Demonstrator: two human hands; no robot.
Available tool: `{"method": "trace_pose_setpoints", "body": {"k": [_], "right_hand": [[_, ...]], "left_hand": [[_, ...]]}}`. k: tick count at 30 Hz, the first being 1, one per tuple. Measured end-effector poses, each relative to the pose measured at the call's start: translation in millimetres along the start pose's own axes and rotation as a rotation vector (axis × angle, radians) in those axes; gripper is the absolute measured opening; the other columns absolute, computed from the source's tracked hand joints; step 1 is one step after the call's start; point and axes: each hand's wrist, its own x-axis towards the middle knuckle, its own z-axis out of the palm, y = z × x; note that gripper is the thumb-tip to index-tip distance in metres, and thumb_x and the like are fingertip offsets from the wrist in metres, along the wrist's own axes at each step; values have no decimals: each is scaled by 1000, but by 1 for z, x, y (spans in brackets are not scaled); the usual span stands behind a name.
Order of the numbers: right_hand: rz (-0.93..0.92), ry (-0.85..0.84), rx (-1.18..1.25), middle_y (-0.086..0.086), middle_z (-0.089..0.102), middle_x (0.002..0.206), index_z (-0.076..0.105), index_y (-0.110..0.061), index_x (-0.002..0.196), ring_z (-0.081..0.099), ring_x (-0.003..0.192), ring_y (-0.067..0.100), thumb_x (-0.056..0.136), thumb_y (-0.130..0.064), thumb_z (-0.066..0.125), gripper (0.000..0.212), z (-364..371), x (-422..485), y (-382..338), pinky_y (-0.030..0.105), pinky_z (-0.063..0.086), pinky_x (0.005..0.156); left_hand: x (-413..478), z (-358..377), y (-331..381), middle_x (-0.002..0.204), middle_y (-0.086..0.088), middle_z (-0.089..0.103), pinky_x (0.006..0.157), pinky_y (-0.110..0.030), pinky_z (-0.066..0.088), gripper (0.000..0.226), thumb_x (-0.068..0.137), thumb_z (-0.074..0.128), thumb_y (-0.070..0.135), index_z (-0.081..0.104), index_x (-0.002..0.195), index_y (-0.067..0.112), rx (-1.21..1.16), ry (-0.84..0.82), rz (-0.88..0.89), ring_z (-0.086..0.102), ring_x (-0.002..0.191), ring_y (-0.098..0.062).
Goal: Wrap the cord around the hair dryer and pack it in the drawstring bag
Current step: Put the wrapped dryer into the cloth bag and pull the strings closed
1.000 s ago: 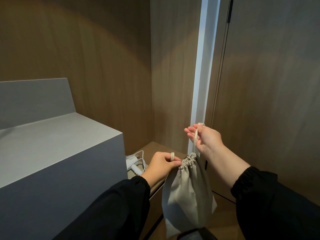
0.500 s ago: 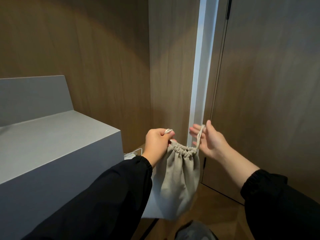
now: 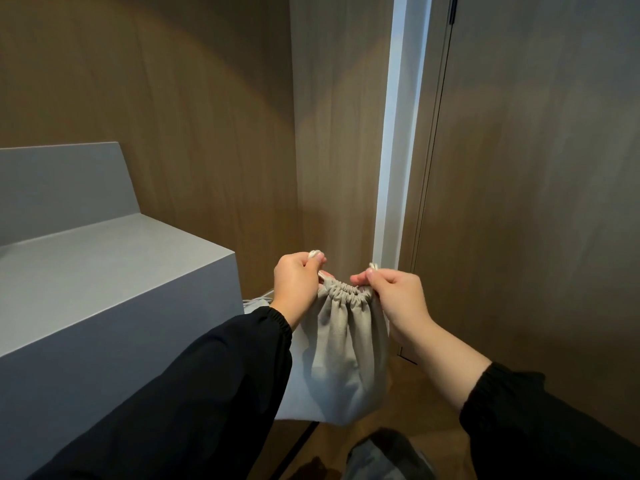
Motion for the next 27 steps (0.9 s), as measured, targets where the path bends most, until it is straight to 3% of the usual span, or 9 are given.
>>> {"method": "trace_pose_setpoints", "body": {"k": [4,8,12,16,20,22,24,25,27], "right_hand": [[35,124,14,3,73,74,74,-9,69,65,76,9,95,-14,57,31,5,11,0,24,46,80],[34,317,-89,14,70,71,71,2,67,56,60,6,93,-13,57,34,-1,22,5,20,41,60],[142,392,-2,10,67,66,69,-8,63,64,68,24,93,-16,59,32,-7,37,-2,33,55,71],[190,385,3,7,64,62,69,-8,65,64,63,23,94,-17,59,32,-14,46,-11,38,57,70],[207,236,63,16,68,76,66,-5,69,68,67,26,95,-16,59,29,-4,49,-20,33,60,65],[153,191,46,16,67,74,66,-3,71,66,62,21,95,-15,58,28,-1,49,-26,24,59,56],[166,183,93,14,66,71,66,1,75,66,60,19,95,-14,58,26,0,48,-33,20,56,52],[179,178,114,14,66,70,66,2,77,66,60,18,96,-14,57,26,1,48,-35,19,56,51],[198,155,127,14,68,73,65,1,77,68,63,19,96,-15,57,26,4,46,-36,18,55,49]], "left_hand": [[3,-3,0,57,-4,66,75,-39,52,40,97,42,24,66,68,10,224,-81,82,61,61,-23],[2,-6,-1,51,0,63,71,-36,54,41,99,40,25,66,70,12,329,-114,84,63,51,-15],[8,-13,3,55,-8,64,67,-39,57,40,98,45,22,58,62,10,192,-107,-26,62,50,-21],[10,-14,12,59,-14,63,64,-39,56,39,98,45,19,55,63,5,43,-85,-129,61,53,-27],[15,-16,4,57,-9,62,66,-37,55,40,99,45,24,57,65,7,46,-21,-186,63,57,-27],[18,-22,-1,76,-10,68,75,-35,52,36,98,45,31,64,78,8,381,-27,-137,67,79,-30],[17,-29,1,114,-11,63,85,-36,44,35,95,51,37,58,117,11,713,-10,-59,56,110,-31],[16,-32,2,129,-10,53,92,-39,42,51,93,56,39,45,134,13,776,-9,-12,48,121,-30],[11,-33,7,141,-6,44,102,-41,38,68,89,60,44,33,144,16,705,-67,147,40,130,-27]]}}
